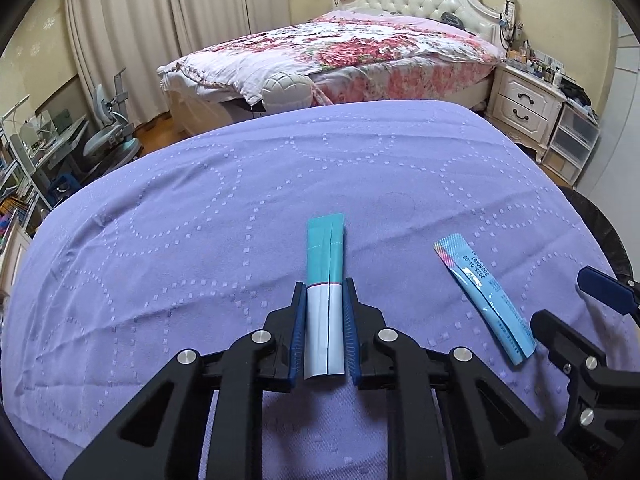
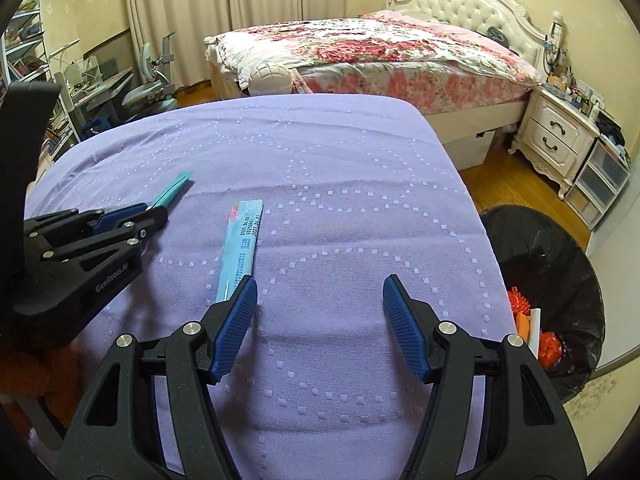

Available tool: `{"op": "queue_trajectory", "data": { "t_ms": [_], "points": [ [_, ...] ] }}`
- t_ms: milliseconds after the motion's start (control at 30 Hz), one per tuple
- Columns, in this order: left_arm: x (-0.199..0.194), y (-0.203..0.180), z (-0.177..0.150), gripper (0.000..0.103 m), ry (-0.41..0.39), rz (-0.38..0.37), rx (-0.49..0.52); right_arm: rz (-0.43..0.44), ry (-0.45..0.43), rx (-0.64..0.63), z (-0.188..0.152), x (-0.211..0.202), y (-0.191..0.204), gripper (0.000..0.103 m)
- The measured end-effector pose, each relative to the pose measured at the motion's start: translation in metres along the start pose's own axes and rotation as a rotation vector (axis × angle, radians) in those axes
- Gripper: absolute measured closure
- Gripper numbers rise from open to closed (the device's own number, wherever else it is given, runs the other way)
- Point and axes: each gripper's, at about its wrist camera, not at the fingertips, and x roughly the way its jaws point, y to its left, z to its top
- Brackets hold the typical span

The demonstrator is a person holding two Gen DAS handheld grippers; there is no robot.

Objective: Collect trash
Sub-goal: 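Grasp the white-and-teal tube with the left tool while the right tool grasps the blue packet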

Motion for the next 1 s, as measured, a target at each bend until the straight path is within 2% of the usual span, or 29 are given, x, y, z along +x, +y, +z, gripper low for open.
{"op": "queue_trajectory", "data": {
  "t_ms": [267, 567, 800, 900, 967, 1000],
  "points": [
    [-0.011, 0.016, -0.012, 0.085, -0.002, 0.029, -0.051, 0.006, -0.024, -0.002, 0.005, -0.007, 0.003, 0.039],
    [-0.023, 0.036, -0.029, 0.085, 0.0, 0.052, -0.104, 0.038, -0.023, -0.063, 0.015, -0.003, 0.03, 0.04],
    [-0.026, 0.043, -0.034, 0.085, -0.001, 0.053, -0.128, 0.036, 0.033, -0.089, 0.018, 0.017, 0.042, 0.055],
    [-0.026, 0.045, -0.035, 0.085, -0.004, 0.052, -0.133, 0.034, 0.06, -0.091, 0.017, 0.022, 0.043, 0.068],
    [-0.026, 0.045, -0.035, 0.085, -0.005, 0.052, -0.135, 0.026, 0.059, -0.101, 0.017, 0.022, 0.045, 0.069],
    [-0.027, 0.046, -0.035, 0.085, -0.006, 0.052, -0.137, 0.027, 0.059, -0.103, 0.016, 0.022, 0.045, 0.074]
  ]
}}
